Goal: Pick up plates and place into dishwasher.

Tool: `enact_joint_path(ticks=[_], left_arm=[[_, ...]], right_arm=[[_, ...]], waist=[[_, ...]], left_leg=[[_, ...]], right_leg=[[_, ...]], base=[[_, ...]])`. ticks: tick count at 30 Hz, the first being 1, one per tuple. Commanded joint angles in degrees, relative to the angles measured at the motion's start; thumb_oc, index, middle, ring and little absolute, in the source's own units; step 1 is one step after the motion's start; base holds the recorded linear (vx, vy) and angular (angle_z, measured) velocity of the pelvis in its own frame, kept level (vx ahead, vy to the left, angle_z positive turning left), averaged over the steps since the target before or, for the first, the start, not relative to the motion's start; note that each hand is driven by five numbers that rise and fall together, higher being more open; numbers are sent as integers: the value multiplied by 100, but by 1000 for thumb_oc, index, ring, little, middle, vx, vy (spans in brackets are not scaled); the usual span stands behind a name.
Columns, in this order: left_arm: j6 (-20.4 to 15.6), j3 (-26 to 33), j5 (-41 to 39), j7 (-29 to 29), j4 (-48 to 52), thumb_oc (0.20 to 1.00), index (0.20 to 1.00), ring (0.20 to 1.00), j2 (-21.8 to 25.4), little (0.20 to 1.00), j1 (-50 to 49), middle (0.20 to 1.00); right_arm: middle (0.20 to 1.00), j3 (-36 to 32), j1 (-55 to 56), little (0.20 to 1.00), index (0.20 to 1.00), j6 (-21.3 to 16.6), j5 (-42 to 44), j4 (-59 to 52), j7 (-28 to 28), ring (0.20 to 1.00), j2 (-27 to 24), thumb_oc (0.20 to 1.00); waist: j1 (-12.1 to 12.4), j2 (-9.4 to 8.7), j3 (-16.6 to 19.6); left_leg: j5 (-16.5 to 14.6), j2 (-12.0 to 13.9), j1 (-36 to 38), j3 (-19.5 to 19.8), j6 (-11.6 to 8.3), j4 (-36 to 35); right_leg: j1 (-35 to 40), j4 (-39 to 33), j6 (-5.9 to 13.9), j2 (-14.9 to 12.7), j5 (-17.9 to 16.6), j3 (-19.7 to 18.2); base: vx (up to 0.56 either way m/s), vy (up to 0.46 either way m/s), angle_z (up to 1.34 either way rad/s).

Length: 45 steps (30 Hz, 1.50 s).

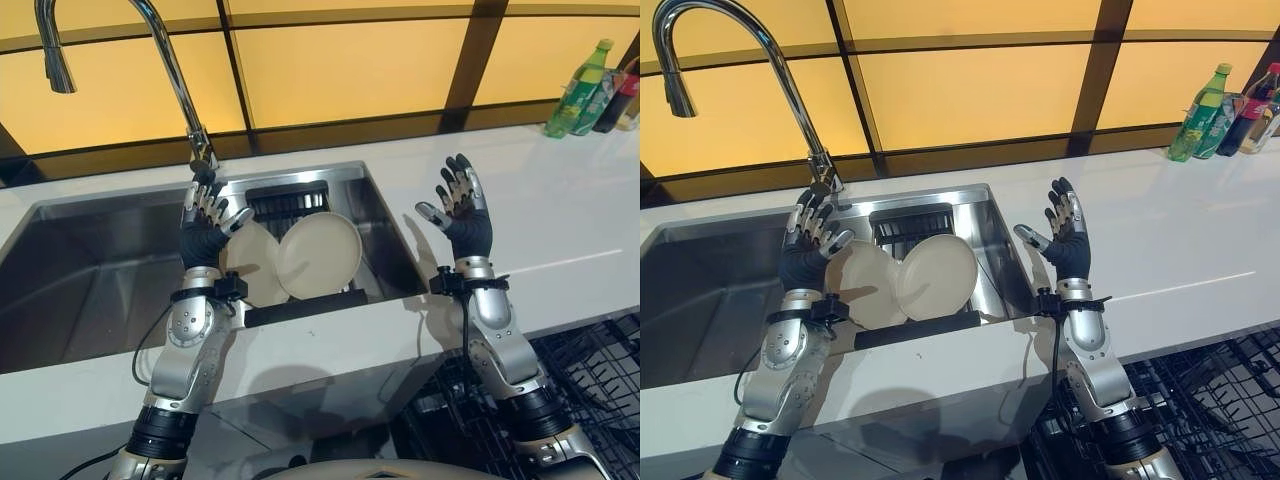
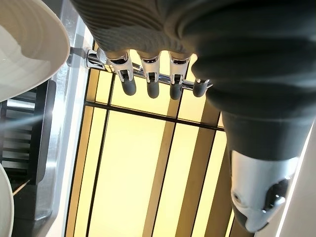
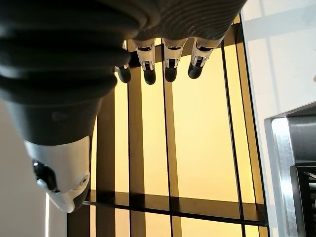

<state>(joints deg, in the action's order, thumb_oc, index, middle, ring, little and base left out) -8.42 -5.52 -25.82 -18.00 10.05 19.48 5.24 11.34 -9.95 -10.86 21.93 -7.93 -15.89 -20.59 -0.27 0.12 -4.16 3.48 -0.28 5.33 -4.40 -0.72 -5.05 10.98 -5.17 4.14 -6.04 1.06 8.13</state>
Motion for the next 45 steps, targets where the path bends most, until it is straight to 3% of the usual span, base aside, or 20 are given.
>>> enact_joint_path(ticks=[1, 16, 21, 25, 37, 45], left_arm=[[-353, 50, -69, 182, -88, 1000, 1000, 1000, 38, 1000, 540, 1000], [-571, 206, 167, 318, -95, 1000, 1000, 1000, 190, 1000, 518, 1000], [-624, 308, 1033, 254, -122, 1000, 1000, 1000, 436, 1000, 591, 1000], [-607, 543, 2080, 244, -224, 1000, 1000, 1000, 1055, 1000, 664, 1000], [-721, 1450, 3901, 65, -687, 1000, 1000, 1000, 2824, 1000, 435, 1000], [-889, 1441, 5145, 60, -1076, 1000, 1000, 1000, 3588, 1000, 134, 1000]], right_arm=[[1000, -133, -464, 1000, 1000, -203, -184, -284, 62, 1000, -66, 1000], [1000, -224, -325, 1000, 1000, -164, 55, -300, 223, 1000, -104, 1000], [1000, -241, -363, 1000, 1000, -128, 83, -296, 240, 1000, -171, 1000], [1000, -323, -330, 1000, 1000, -76, 201, -325, 269, 1000, -344, 1000], [1000, -615, -114, 1000, 1000, 31, 450, -411, 482, 1000, -805, 1000], [1000, -711, -23, 1000, 1000, 66, 587, -387, 615, 1000, -1043, 1000]], waist=[[186, -21, 321], [149, -2, 340], [157, 10, 353], [152, 41, 394], [183, 204, 470], [206, 269, 439]], left_leg=[[-550, 407, 235, -44, -214, 111], [-600, 414, 279, -79, -220, 86], [-590, 411, 265, -73, -234, 84], [-575, 406, 255, -80, -249, 72], [-519, 384, 139, -98, -271, 60], [-495, 328, 85, -75, -263, 57]], right_leg=[[-362, 80, 87, -64, -122, -55], [-349, 68, 106, -67, -85, -77], [-347, 60, 109, -78, -80, -65], [-360, 51, 119, -90, -82, -65], [-456, 36, 176, -165, -97, -22], [-489, 33, 223, -224, -131, 33]], base=[[0, 0, 0], [7, 1, 0], [0, 0, 0], [4, 8, 0], [20, 47, 0], [27, 59, 1]])
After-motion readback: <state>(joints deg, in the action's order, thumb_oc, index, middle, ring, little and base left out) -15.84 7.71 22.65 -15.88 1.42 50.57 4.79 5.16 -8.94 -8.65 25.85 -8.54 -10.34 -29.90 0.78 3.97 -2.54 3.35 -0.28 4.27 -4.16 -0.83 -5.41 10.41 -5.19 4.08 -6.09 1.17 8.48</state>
